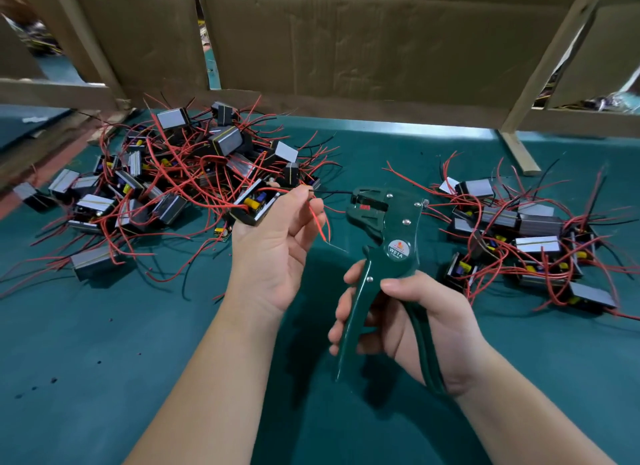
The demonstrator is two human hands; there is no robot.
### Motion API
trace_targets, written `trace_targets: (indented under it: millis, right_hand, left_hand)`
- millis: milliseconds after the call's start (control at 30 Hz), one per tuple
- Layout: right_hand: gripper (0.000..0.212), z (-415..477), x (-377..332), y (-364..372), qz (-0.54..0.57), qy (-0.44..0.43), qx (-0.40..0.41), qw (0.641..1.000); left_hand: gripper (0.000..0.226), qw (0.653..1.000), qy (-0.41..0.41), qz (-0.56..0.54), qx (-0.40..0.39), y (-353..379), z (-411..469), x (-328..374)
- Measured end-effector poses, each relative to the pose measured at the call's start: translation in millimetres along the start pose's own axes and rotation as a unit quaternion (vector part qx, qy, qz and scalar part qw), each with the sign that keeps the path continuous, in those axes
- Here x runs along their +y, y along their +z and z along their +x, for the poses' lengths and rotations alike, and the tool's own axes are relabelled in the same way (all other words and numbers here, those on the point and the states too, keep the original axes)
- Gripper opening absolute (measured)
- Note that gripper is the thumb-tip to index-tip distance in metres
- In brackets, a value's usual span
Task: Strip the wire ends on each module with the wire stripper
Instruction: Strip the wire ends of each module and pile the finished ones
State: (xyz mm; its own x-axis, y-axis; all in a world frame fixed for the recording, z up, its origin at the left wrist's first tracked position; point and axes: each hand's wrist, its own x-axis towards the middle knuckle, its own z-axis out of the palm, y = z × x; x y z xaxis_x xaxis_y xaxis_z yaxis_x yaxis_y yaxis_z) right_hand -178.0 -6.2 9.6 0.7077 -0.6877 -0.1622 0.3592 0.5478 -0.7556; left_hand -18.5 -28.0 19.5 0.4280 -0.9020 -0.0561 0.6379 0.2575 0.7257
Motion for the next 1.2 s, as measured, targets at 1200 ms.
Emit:
trace_targets:
  millis: [1200]
  right_hand:
    - [0.024, -4.7, 1.7, -7.8, -0.113, -0.048, 0.016, 0.992]
  left_hand:
    - [0.006, 0.987, 0.09, 0.105, -0.077, -2.3, -3.4, 9.7]
